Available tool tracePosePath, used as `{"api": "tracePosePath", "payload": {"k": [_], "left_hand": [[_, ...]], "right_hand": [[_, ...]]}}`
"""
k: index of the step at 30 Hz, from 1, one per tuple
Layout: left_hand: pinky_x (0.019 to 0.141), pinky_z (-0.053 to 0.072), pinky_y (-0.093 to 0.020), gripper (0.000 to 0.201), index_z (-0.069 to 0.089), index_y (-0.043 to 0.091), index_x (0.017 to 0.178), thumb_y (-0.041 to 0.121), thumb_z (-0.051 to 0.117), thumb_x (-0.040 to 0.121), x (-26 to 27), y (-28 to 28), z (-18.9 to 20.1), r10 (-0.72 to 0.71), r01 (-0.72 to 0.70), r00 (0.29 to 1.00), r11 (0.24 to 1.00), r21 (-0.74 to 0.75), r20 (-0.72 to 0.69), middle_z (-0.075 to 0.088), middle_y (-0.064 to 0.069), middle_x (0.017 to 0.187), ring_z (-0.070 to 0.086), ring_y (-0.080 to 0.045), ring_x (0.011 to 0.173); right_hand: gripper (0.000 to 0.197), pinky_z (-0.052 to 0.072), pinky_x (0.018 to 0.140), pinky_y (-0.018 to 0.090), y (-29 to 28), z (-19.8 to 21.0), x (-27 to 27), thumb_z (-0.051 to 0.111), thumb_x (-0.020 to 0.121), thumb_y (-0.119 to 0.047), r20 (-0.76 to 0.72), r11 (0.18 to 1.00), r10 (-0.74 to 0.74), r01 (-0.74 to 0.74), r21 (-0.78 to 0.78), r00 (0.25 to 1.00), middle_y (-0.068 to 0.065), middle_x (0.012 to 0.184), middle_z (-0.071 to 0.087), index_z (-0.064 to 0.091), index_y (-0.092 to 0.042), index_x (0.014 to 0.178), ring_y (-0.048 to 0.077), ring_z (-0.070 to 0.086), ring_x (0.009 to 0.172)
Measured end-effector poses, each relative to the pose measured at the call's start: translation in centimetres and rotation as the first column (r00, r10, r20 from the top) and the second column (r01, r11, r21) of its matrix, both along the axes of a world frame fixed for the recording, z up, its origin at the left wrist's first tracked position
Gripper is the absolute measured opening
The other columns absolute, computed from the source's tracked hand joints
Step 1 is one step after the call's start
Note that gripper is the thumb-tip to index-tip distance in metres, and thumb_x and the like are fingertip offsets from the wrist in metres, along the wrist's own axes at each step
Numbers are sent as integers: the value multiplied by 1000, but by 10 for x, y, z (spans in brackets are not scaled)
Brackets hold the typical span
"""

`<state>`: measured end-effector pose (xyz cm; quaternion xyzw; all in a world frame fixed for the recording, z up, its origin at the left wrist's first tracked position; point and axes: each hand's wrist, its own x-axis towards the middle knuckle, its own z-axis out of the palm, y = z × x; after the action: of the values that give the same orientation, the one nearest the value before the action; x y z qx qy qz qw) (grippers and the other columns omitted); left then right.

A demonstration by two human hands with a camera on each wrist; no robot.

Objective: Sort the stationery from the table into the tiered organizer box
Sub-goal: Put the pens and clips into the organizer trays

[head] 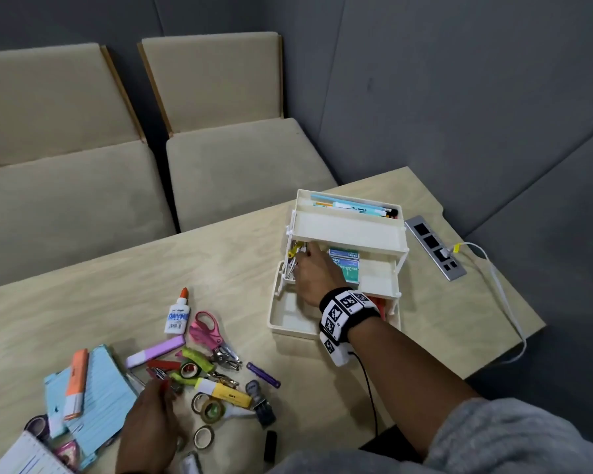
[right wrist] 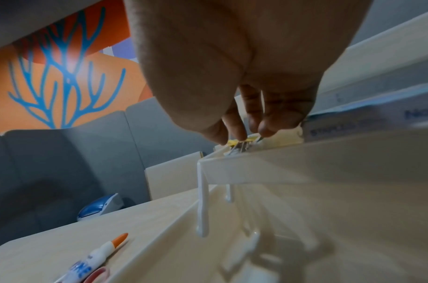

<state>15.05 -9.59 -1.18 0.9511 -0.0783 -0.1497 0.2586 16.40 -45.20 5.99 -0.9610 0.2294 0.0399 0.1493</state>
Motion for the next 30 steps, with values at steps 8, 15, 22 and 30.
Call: {"api": "tracePosePath", "payload": {"k": [8,15,22,30], "left_hand": [[76,49,-30,31,61,33,117,37,53,87,8,-88,4,-528,529,848,848,29,-39,71,3,102,66,-20,97],[75,57,-36,20,62,25,98,22,55,79,23,-131,-10,-703,742,657,539,399,-271,70,-5,91,69,-27,90],[77,53,-37,20,55,25,106,31,43,92,15,-132,-28,-757,757,611,473,452,-231,67,-3,107,67,-30,98],[54,37,-31,14,54,10,80,12,53,93,11,-119,33,-278,229,947,936,-266,-164,63,-7,69,57,-26,64]], "right_hand": [[39,49,78,42,-7,0,-3,62,86,-17,-78,987,159,-161,-8,984,8,134,47,56,-10,124,34,50,116],[27,54,70,42,-11,-7,-47,53,91,-10,265,988,140,-152,25,954,5,125,51,65,-14,114,28,54,105],[21,47,71,25,-14,-20,-112,61,90,-19,408,968,104,-186,168,907,-1,105,54,70,-15,108,12,56,87],[26,50,78,33,31,-3,-114,60,93,-36,273,878,95,-210,431,957,-3,91,62,73,-17,105,12,57,80]]}}
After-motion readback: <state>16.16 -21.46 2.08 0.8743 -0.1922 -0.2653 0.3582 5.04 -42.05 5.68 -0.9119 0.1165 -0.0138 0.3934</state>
